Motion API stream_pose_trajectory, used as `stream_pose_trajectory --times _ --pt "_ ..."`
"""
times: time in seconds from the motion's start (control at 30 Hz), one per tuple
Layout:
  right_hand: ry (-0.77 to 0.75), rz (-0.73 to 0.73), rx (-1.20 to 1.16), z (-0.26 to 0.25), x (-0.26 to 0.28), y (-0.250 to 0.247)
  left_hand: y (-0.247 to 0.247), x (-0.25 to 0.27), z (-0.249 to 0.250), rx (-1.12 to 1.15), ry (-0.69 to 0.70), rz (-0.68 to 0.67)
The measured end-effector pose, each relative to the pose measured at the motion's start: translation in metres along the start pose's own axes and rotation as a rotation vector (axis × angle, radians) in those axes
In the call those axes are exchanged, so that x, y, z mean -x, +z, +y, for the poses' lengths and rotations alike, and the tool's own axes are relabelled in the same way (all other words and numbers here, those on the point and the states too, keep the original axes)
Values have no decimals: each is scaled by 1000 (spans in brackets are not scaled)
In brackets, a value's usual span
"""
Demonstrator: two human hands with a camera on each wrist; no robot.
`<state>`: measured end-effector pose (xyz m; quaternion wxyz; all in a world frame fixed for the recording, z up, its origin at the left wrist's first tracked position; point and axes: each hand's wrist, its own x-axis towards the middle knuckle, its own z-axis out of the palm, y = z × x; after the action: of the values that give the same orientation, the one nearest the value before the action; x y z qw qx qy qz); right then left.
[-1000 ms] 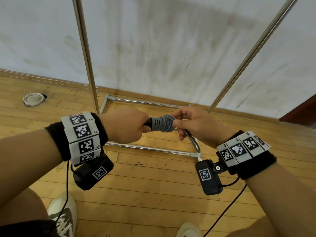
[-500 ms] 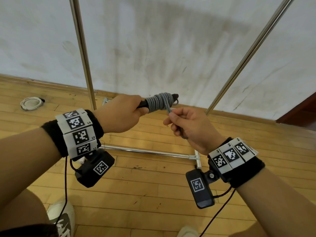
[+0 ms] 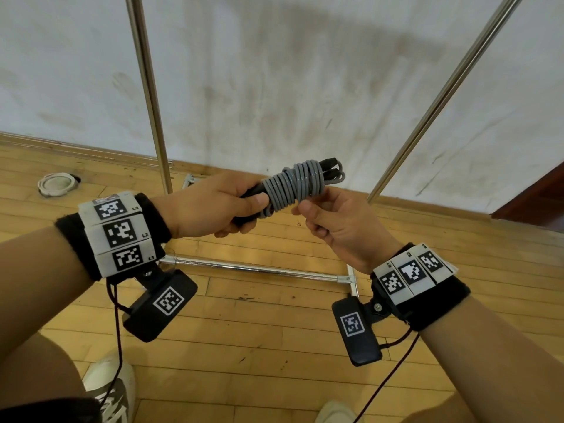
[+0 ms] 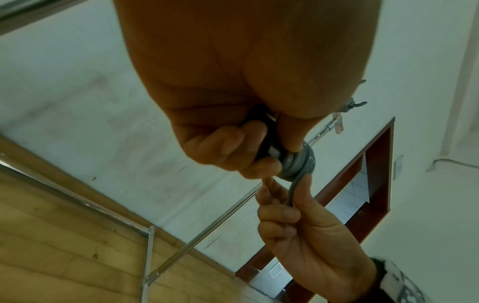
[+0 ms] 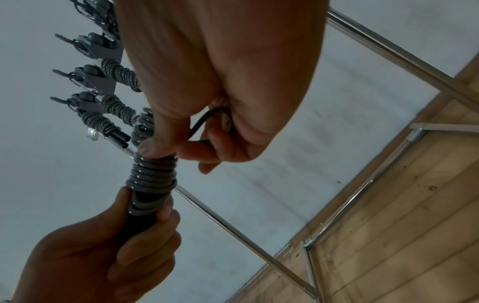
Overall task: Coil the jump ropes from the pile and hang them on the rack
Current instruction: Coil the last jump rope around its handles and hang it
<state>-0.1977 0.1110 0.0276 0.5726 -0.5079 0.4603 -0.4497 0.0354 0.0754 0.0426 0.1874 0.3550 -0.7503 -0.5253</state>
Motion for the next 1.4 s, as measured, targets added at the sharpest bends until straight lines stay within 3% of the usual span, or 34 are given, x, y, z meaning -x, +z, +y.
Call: stream_pose_trajectory --times 0.3,0.43,0.53,0.67,0.87,1.0,1.13,1.4 --pt "-168 -101 75 -14 12 8 0 2 1 98 9 -126" --pt "-222 -63 174 -15 15 12 -4 4 1 60 -44 -169" --pt "-259 -20 216 -13 13 14 -4 3 2 -76 -72 -85" --pt "-264 42 243 -9 10 20 2 1 6 -226 18 197" --pt "-226 86 313 4 4 34 19 1 17 -160 25 40" --pt "-204 66 325 6 1 38 20 -3 13 -129 -13 101" --pt "-179 -81 312 0 3 29 13 -3 13 -43 -35 163" --pt "-181 47 164 -13 8 19 10 -3 7 -68 -56 232"
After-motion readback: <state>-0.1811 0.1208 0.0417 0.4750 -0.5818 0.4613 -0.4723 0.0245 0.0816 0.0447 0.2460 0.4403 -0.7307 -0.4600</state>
